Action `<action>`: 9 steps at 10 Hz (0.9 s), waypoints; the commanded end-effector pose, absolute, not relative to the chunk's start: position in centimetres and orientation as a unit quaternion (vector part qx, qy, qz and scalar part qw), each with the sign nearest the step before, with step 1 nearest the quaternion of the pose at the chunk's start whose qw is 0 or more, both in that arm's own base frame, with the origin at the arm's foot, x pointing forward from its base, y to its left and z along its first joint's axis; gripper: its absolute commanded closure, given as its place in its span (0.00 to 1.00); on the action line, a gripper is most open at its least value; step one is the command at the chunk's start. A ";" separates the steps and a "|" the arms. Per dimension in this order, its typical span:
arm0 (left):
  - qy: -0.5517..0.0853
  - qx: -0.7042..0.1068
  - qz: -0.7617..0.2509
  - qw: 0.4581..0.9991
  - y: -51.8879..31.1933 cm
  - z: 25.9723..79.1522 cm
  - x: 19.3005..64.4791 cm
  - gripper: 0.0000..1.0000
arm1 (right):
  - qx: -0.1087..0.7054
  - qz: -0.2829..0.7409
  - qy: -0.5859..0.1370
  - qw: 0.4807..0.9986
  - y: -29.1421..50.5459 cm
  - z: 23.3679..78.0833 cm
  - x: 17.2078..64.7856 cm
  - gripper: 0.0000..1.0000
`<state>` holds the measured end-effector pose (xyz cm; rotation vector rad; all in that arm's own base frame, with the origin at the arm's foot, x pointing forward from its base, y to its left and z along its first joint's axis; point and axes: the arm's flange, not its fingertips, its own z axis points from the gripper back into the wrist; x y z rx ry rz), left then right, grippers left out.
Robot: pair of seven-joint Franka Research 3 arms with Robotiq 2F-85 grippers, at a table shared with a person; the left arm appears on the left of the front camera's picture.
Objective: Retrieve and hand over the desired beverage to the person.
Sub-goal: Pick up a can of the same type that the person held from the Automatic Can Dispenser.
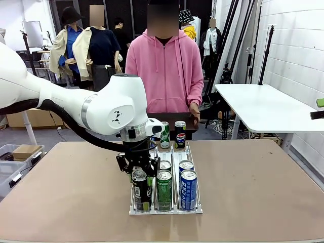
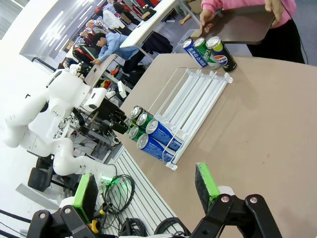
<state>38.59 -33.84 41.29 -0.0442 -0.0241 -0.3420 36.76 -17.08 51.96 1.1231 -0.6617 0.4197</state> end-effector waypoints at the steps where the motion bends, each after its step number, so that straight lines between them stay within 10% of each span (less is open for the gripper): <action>1: 0.005 -0.039 -0.198 0.979 -33.8 41.6 39.0 1.00 | 0.522 0.200 -0.309 0.769 -17.1 51.9 36.8 0.00; 9: -0.010 -0.023 -0.178 0.984 -33.8 41.3 38.6 1.00 | 0.522 0.200 -0.309 0.769 -17.1 51.9 36.8 0.00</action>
